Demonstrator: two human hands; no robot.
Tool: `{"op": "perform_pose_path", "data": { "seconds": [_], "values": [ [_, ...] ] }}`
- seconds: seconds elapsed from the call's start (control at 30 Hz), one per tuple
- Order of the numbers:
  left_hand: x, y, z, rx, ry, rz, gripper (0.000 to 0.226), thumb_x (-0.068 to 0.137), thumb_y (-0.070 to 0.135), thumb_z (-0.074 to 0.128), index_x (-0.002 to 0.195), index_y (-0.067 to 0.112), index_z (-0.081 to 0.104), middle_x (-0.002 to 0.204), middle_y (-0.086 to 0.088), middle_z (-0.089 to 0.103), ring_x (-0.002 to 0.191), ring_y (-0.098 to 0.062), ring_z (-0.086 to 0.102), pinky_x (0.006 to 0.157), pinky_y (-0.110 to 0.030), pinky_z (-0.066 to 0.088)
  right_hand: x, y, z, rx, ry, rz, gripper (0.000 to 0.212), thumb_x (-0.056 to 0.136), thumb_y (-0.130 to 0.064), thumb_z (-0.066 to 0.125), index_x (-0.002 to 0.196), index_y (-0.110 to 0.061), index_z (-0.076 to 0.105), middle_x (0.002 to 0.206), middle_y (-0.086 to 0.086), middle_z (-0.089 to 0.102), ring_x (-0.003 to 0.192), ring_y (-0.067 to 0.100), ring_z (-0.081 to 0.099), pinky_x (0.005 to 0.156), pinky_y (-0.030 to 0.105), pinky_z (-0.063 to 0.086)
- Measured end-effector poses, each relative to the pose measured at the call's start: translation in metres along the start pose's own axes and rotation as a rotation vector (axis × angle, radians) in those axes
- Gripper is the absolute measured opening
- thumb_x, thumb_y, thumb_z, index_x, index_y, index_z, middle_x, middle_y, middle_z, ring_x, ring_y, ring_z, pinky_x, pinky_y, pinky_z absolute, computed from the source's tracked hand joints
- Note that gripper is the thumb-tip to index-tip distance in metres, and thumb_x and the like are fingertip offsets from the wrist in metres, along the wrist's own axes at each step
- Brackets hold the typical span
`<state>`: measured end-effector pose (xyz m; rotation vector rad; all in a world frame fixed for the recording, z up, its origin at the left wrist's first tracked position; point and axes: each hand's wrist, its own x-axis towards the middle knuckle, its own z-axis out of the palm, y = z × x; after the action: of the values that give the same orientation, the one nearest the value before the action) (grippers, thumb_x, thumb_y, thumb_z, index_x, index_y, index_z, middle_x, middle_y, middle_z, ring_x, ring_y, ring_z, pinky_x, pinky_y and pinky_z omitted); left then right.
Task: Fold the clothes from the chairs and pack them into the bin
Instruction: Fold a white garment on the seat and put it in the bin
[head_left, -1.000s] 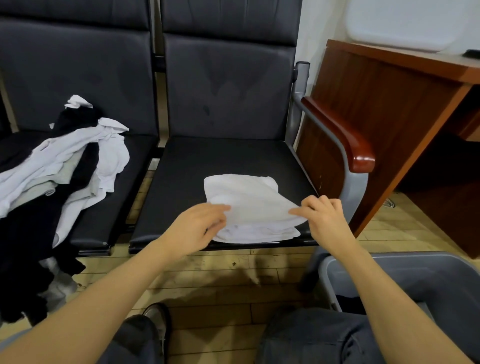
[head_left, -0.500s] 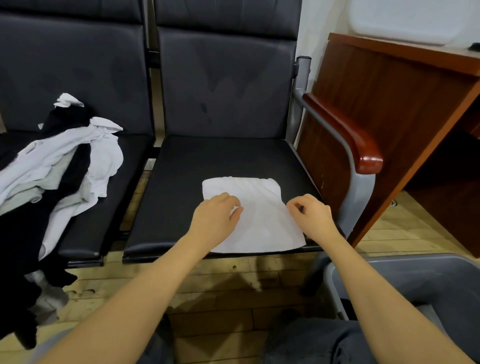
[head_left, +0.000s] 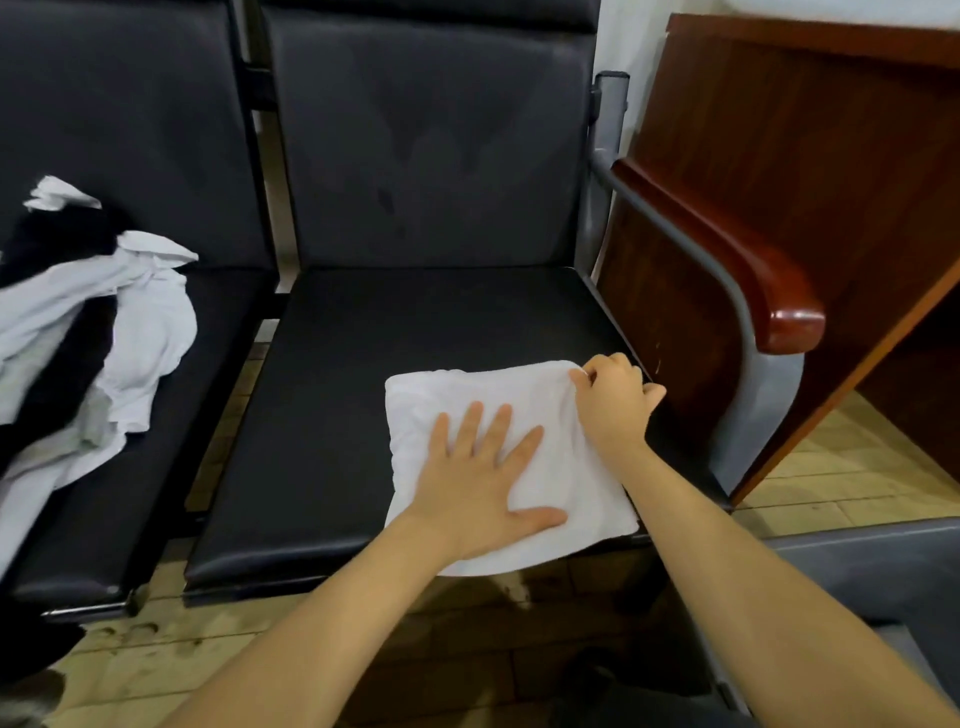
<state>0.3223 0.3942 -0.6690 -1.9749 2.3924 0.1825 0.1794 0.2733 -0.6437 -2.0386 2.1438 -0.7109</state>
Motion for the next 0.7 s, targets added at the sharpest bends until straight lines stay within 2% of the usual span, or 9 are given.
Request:
{"op": "perform_pose_path", "data": {
  "seconds": [0.13, 0.23, 0.3, 0.37, 0.47, 0.53, 0.6, 0.67, 0.7],
  "values": [
    [-0.006, -0.003, -0.006, -0.017, -0.013, 0.018, 0.084, 0.081, 0.079, 0.017, 0.146, 0.038, -0.017, 0.154, 0.002, -0.029, 0.139, -0.025, -0.031, 0.112, -0.052, -0.016, -0.008, 0.009, 0.003, 0.04, 0.011, -0.035, 0.029, 0.101, -0.031, 0.04, 0.106, -0.013, 0.062, 0.106, 0.006, 0.058, 0.097, 0.023, 0.055, 0.092, 0.041, 0.035],
    [-0.013, -0.004, -0.014, -0.151, 0.062, -0.046, 0.07, 0.091, 0.067, 0.018, 0.149, 0.037, -0.007, 0.156, -0.002, -0.022, 0.143, -0.022, -0.023, 0.116, -0.045, -0.012, -0.023, 0.014, -0.004, 0.127, -0.046, -0.02, 0.034, 0.098, -0.041, 0.042, 0.101, -0.013, 0.061, 0.106, 0.005, 0.057, 0.099, 0.023, 0.055, 0.093, 0.041, 0.035],
    [-0.016, -0.006, -0.017, -0.205, 0.142, -0.167, 0.063, 0.095, 0.06, 0.018, 0.15, 0.036, -0.002, 0.157, -0.008, -0.015, 0.144, -0.026, -0.014, 0.116, -0.043, -0.008, -0.035, 0.013, -0.008, 0.074, -0.147, -0.019, 0.039, 0.094, -0.049, 0.047, 0.105, -0.014, 0.06, 0.112, 0.004, 0.053, 0.108, 0.024, 0.051, 0.098, 0.042, 0.032],
    [-0.02, -0.011, -0.017, -0.162, 0.211, -0.35, 0.06, 0.097, 0.054, 0.019, 0.15, 0.032, 0.001, 0.156, -0.017, -0.005, 0.144, -0.034, 0.001, 0.115, -0.043, 0.004, -0.045, 0.008, -0.011, -0.033, -0.245, 0.006, 0.049, 0.088, -0.054, 0.053, 0.118, -0.015, 0.054, 0.124, 0.006, 0.045, 0.119, 0.027, 0.042, 0.103, 0.042, 0.028],
    [-0.025, -0.02, -0.018, -0.1, 0.216, -0.574, 0.06, 0.099, 0.048, 0.024, 0.151, 0.026, 0.002, 0.144, -0.023, 0.027, 0.127, -0.034, 0.034, 0.104, -0.039, 0.028, -0.052, -0.008, -0.013, -0.101, -0.365, 0.077, 0.055, 0.089, -0.053, 0.053, 0.129, -0.016, 0.046, 0.135, 0.009, 0.038, 0.126, 0.029, 0.035, 0.107, 0.042, 0.025],
    [-0.026, -0.026, -0.02, -0.171, 0.218, -0.563, 0.057, 0.1, 0.043, 0.03, 0.15, 0.028, 0.008, 0.128, -0.014, 0.042, 0.11, -0.027, 0.044, 0.094, -0.034, 0.034, -0.056, -0.017, -0.014, -0.089, -0.404, 0.08, 0.05, 0.093, -0.046, 0.051, 0.132, -0.015, 0.045, 0.136, 0.01, 0.04, 0.126, 0.029, 0.037, 0.107, 0.042, 0.026],
    [-0.029, -0.028, -0.021, -0.381, 0.261, -0.485, 0.05, 0.1, 0.033, 0.038, 0.146, 0.031, 0.021, 0.12, -0.009, 0.043, 0.097, -0.023, 0.046, 0.091, -0.034, 0.035, -0.063, -0.019, -0.02, 0.081, -0.391, 0.07, 0.039, 0.096, -0.033, 0.051, 0.128, -0.013, 0.044, 0.128, 0.009, 0.049, 0.117, 0.027, 0.047, 0.102, 0.04, 0.032],
    [-0.036, -0.028, -0.025, -0.597, 0.317, -0.372, 0.043, 0.099, 0.026, 0.042, 0.141, 0.031, 0.033, 0.116, -0.005, 0.041, 0.083, -0.018, 0.049, 0.084, -0.032, 0.045, -0.072, -0.014, -0.034, 0.364, -0.365, 0.082, 0.023, 0.097, -0.022, 0.048, 0.118, -0.014, 0.042, 0.114, 0.009, 0.056, 0.096, 0.019, 0.055, 0.084, 0.033, 0.043],
    [-0.04, -0.026, -0.028, -0.663, 0.351, -0.321, 0.041, 0.099, 0.025, 0.042, 0.139, 0.03, 0.036, 0.114, -0.002, 0.039, 0.078, -0.014, 0.049, 0.078, -0.03, 0.048, -0.077, -0.011, -0.044, 0.457, -0.337, 0.073, 0.018, 0.098, -0.019, 0.047, 0.114, -0.015, 0.04, 0.109, 0.009, 0.057, 0.087, 0.015, 0.054, 0.074, 0.028, 0.044]
  ]
}}
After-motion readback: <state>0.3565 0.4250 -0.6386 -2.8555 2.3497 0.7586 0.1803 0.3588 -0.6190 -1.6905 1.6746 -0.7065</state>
